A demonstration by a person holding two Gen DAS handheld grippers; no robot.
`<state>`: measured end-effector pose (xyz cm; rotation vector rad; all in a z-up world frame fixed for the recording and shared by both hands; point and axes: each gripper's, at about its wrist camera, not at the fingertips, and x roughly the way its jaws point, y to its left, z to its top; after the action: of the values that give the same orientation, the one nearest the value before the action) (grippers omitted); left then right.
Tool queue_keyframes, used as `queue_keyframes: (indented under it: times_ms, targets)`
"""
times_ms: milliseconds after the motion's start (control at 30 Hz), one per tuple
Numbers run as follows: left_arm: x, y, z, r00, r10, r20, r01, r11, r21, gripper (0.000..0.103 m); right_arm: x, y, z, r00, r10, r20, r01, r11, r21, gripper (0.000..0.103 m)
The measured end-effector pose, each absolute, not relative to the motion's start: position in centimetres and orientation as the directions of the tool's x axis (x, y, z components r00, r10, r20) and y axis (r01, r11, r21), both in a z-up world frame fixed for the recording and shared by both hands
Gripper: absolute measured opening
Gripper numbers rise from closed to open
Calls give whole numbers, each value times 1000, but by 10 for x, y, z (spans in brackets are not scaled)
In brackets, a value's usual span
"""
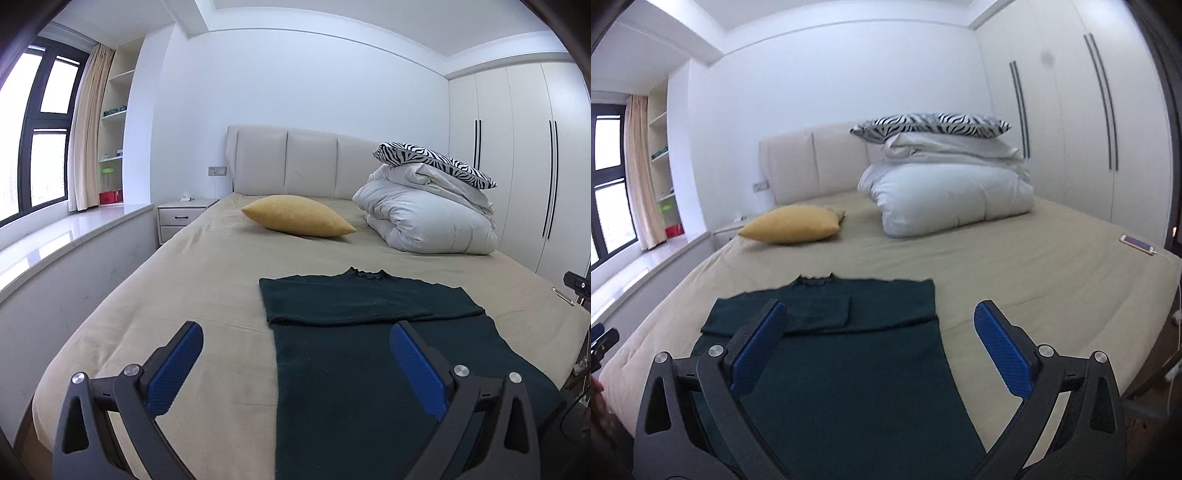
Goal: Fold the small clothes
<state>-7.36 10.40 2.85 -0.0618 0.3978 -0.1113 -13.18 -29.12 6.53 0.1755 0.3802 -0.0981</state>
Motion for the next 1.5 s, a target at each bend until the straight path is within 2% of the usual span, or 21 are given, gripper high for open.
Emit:
queue_keyframes:
  times_ms: [133,233,300,467,567,700,767,833,933,1000,1067,1133,1200,1333,1500]
  targets:
    - [-71,103,11,867,-158,-474,115,986,-118,103,-146,-326,44,859,21,-511,129,958,257,103]
    - [-68,102,-6,822,-160,-546,112,986,-121,103,-153,-359,19,815,37,-578,182,931,316,103]
    - [-68,108,-19,776,-204,-597,127,977,-169,103,-157,-383,1,770,81,-633,224,894,388,103]
    - [-71,125,-48,639,-336,-692,147,936,-319,103,-158,-420,-40,706,235,-668,277,777,565,103]
    - [-78,139,-65,571,-387,-724,118,911,-394,103,-161,-425,-56,698,286,-656,279,735,618,103]
    - [-84,154,-76,524,-408,-748,72,896,-438,102,-157,-422,-71,679,347,-647,266,706,657,102]
    - [-86,156,-79,499,-433,-750,77,885,-460,96,-154,-420,-75,669,346,-658,263,718,645,102]
    - [-86,154,-82,467,-466,-752,86,870,-486,82,-148,-418,-76,665,353,-658,258,719,646,102]
    - [-85,146,-86,424,-449,-786,94,885,-455,75,-145,-413,-77,656,363,-662,243,729,640,100]
    - [-87,144,-88,407,-453,-793,94,884,-457,74,-142,-407,-72,643,360,-676,216,762,611,92]
    - [-88,143,-88,395,-465,-792,98,879,-467,69,-140,-400,-67,609,344,-715,188,812,552,84]
    - [-87,143,-88,384,-476,-791,101,874,-476,56,-140,-397,-64,576,311,-756,180,853,489,73]
    - [-87,142,-89,377,-476,-795,101,874,-475,49,-141,-403,-67,541,302,-785,191,865,464,63]
    - [-86,143,-90,366,-475,-800,100,875,-473,38,-151,-416,-73,496,288,-819,224,869,441,62]
    - [-86,144,-90,357,-469,-808,102,879,-466,30,-142,-406,-83,426,302,-853,186,894,409,61]
